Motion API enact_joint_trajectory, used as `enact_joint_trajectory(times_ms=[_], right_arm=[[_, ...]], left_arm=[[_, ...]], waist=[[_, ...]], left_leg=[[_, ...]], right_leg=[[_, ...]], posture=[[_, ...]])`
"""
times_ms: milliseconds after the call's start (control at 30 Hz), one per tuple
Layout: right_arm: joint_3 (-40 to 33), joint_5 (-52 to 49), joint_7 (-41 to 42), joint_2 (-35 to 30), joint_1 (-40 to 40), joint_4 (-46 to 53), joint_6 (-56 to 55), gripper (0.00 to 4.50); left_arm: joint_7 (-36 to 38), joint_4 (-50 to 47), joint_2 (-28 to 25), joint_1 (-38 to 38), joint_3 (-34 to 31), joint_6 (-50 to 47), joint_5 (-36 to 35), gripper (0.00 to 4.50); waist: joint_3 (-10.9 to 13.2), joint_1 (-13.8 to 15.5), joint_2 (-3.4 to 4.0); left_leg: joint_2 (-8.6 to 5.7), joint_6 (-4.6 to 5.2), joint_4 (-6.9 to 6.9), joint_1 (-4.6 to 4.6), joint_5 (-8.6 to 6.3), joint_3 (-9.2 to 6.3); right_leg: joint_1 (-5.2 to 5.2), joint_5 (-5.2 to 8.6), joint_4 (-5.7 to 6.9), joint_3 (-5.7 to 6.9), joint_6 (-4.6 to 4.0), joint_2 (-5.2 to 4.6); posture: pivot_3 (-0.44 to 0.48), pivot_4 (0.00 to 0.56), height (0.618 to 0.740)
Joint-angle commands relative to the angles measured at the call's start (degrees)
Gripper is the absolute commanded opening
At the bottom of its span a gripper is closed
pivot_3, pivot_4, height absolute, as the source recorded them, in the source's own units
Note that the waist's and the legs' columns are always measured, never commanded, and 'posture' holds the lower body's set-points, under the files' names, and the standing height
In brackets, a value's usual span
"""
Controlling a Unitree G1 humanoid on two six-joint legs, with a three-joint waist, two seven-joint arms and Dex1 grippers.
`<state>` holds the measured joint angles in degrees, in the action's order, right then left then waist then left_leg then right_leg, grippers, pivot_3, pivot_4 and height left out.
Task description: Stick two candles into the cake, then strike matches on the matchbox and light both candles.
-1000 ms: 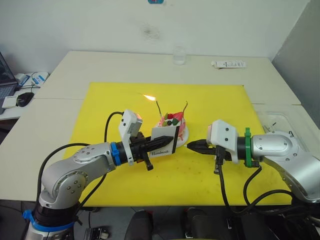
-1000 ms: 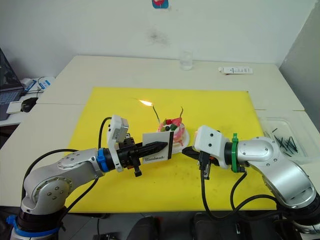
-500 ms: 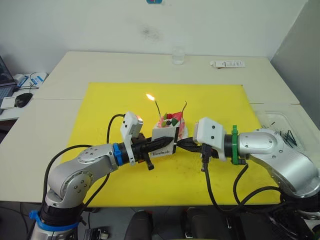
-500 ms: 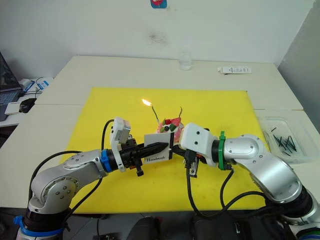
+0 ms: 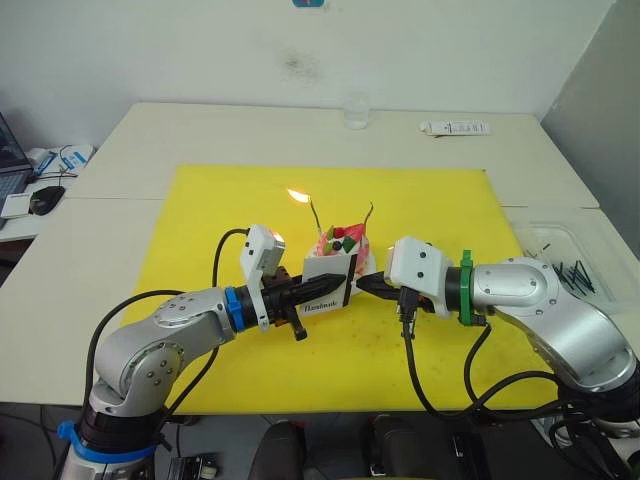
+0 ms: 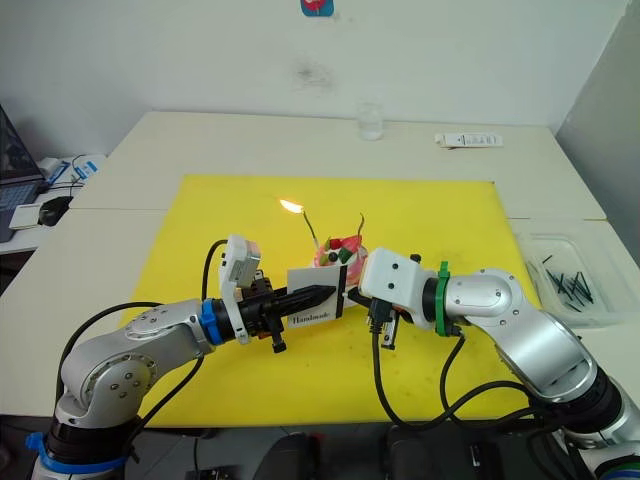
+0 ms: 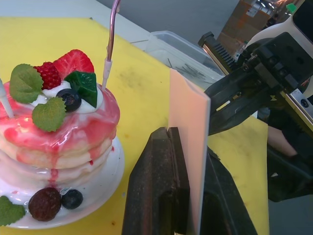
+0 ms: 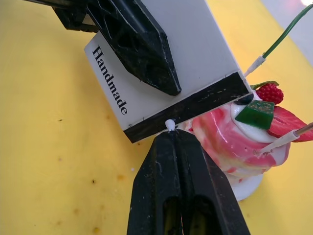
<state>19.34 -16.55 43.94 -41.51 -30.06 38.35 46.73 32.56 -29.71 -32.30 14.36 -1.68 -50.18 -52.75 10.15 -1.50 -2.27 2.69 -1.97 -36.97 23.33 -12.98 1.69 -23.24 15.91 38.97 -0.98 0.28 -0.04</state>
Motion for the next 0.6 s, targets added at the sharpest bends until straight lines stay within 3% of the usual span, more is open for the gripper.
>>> enact_joint_trajectory(times_ms=[33,367,600], right_arm=[[-0.15,0.93,-0.48,0.19,-0.22,0.75,-0.53,0.01],[1.28,1.93,-0.56,1.74,-0.49,0.56,-0.48,0.01],[-3.64,0.11,2.45,-2.09,0.11,1.75,-0.33,0.01]], left_arm=[[-0.45,-1.95,0.55,0.41,-1.14,-0.30,-1.99,0.00],[-2.58,-2.41,2.71,1.35,-0.34,-1.34,-3.21,0.00],[-2.24,-0.08,1.08,-0.35,-3.03,-2.60,-3.52,0.00]], waist=[[0.00,0.00,0.00],[0.00,0.00,0.00],[0.00,0.00,0.00]], left_leg=[[0.00,0.00,0.00,0.00,0.00,-0.01],[0.00,0.00,0.00,0.00,0.00,-0.01],[-0.01,0.00,0.00,0.00,0.00,0.00]], right_leg=[[0.00,0.00,0.00,0.00,0.00,0.00],[0.00,0.00,0.00,0.00,0.00,0.00],[0.00,0.00,0.00,0.01,0.00,0.00]], posture=[[0.000,0.150,0.740],[0.000,0.150,0.740],[0.000,0.150,0.740]])
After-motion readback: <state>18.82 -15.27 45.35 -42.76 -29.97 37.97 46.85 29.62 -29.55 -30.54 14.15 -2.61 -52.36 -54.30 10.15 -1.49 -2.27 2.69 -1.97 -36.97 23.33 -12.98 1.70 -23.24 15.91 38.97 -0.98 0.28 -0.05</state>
